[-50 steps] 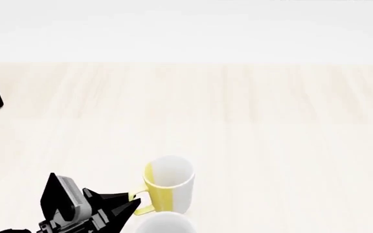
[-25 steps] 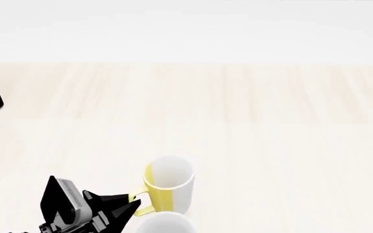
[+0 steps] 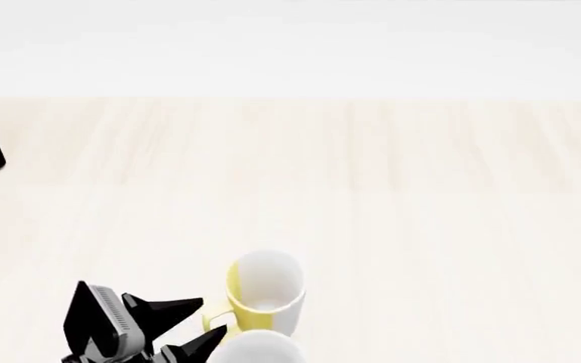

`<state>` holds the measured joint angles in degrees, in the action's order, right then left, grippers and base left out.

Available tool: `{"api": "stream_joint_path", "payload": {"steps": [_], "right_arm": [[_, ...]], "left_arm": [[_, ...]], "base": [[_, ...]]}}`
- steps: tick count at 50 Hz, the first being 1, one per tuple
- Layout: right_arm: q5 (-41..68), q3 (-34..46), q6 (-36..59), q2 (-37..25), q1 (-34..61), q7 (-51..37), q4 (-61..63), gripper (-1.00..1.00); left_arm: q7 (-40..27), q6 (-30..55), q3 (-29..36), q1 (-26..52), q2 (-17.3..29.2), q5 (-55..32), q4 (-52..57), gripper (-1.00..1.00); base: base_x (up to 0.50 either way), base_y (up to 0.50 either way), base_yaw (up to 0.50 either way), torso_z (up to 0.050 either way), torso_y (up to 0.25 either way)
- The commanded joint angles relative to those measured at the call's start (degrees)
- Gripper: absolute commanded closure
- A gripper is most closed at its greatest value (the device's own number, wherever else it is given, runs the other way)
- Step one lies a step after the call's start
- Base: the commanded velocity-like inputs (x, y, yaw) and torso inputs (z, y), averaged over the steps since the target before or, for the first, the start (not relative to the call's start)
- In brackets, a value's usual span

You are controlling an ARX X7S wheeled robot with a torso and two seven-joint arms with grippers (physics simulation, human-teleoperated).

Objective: Put the yellow and white mug to the front of the white mug.

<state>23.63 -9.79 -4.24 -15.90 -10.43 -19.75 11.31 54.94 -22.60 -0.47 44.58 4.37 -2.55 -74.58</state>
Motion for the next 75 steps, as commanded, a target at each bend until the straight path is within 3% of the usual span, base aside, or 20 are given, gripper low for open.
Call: {"api": "stream_joint_path", "payload": {"steps": [1,19,48,50,54,62,69,75], "right_arm": [[0.11,0.19,-0.10,-0.14,0.02,-0.12,-0.10,-1.00],[0.33,0.40,-0.29,-0.35,0.02,-0.33,-0.29,-1.00],[0.56,0.68,-0.54,-0.69,-0.02,-0.77,-0.37,-1.00],[0.59,0.67,-0.57,-0.72,-0.07,-0.81,-0.28,-1.00],[0.58,0.75,-0.68,-0.78,-0.19,-0.83,-0.05,-1.00],[0.85,0.57,-0.88,-0.93,-0.61,-1.02,0.56,-1.00],[0.75,0.58,-0.99,-1.05,-1.25,-1.37,1.76,-1.00],[0.33,0.84,-1.23,-1.07,-1.70,-1.62,2.75,-1.00]], "left_arm": [[0.17,0.31,-0.84,-0.27,-0.06,1.35,-0.38,-1.00],[1.56,0.86,-3.05,-0.16,0.04,0.82,-0.38,-1.00],[15.66,5.36,-13.15,1.43,-0.31,-6.80,0.86,-1.00],[15.39,6.92,-13.72,0.38,-0.62,-7.57,3.91,-1.00],[13.65,15.55,-14.16,-6.58,-2.34,-9.74,22.16,-1.00],[10.74,24.79,-13.66,-13.11,-2.32,-12.68,40.52,-1.00],[5.25,20.92,-15.09,-19.05,-2.89,-12.89,49.62,-1.00],[4.58,25.21,-15.75,-25.16,-2.85,-18.78,60.76,-1.00]], "base": [[0.00,0.00,0.00,0.000,0.000],[0.00,0.00,0.00,0.000,0.000],[0.00,0.00,0.00,0.000,0.000],[0.00,0.00,0.00,0.000,0.000],[0.00,0.00,0.00,0.000,0.000],[0.00,0.00,0.00,0.000,0.000],[0.00,0.00,0.00,0.000,0.000],[0.00,0.00,0.00,0.000,0.000]]}}
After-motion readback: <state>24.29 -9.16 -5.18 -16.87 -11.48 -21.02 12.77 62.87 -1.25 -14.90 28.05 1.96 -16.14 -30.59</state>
